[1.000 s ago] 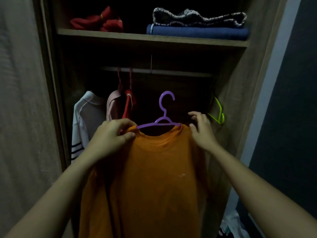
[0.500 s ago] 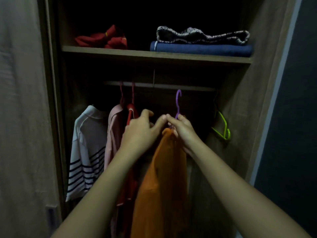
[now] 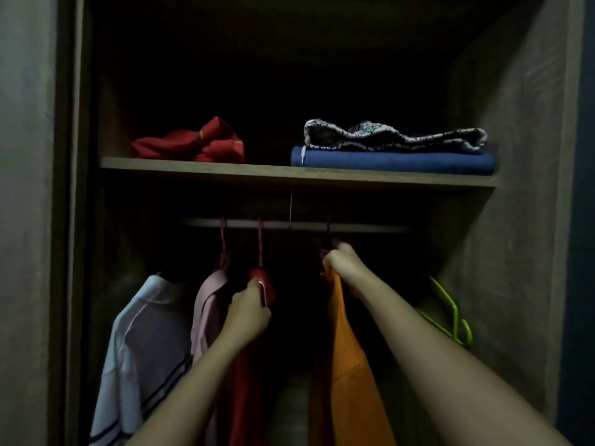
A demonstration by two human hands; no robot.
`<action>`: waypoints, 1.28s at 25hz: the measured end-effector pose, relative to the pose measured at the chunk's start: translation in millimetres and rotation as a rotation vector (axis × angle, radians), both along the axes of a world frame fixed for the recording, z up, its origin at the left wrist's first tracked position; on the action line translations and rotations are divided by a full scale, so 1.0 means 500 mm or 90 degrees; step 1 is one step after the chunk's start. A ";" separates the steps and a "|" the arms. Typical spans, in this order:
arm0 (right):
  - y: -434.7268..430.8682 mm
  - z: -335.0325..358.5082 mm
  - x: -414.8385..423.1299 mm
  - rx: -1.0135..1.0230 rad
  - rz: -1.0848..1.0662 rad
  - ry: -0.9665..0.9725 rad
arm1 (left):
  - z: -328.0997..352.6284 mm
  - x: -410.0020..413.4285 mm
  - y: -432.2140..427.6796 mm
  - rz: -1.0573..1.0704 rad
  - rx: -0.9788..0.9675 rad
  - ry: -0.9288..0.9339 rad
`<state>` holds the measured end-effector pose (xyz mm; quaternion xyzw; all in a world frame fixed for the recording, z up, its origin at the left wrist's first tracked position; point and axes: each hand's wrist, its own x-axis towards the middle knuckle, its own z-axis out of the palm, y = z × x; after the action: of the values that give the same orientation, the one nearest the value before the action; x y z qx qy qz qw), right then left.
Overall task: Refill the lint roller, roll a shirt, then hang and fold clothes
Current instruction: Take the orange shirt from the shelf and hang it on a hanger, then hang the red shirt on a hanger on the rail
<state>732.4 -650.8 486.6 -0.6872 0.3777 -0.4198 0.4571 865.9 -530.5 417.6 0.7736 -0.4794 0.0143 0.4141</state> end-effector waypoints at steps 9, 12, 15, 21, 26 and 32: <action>-0.105 -0.004 0.082 -0.095 -0.026 0.156 | 0.023 0.043 0.010 -0.093 0.032 -0.093; -0.083 -0.019 0.067 -0.129 -0.039 0.205 | 0.024 0.026 0.003 -0.125 0.031 -0.076; -0.065 -0.044 0.062 -0.111 -0.035 0.251 | 0.019 0.025 0.000 -0.124 0.035 -0.061; 0.012 -0.026 0.045 -0.506 -0.141 0.209 | 0.083 0.031 0.102 -0.086 -0.190 -0.232; 0.153 0.152 0.050 -1.061 -0.118 -0.030 | 0.349 0.129 0.226 -0.041 -0.535 -0.340; 0.178 0.354 0.179 -0.527 -0.037 0.290 | 0.475 0.205 0.173 -0.058 -0.042 -0.317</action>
<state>821.9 -561.9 663.4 -0.8753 0.2883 -0.3865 0.0384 968.4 -444.0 655.2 0.7098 -0.6004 0.2015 0.3084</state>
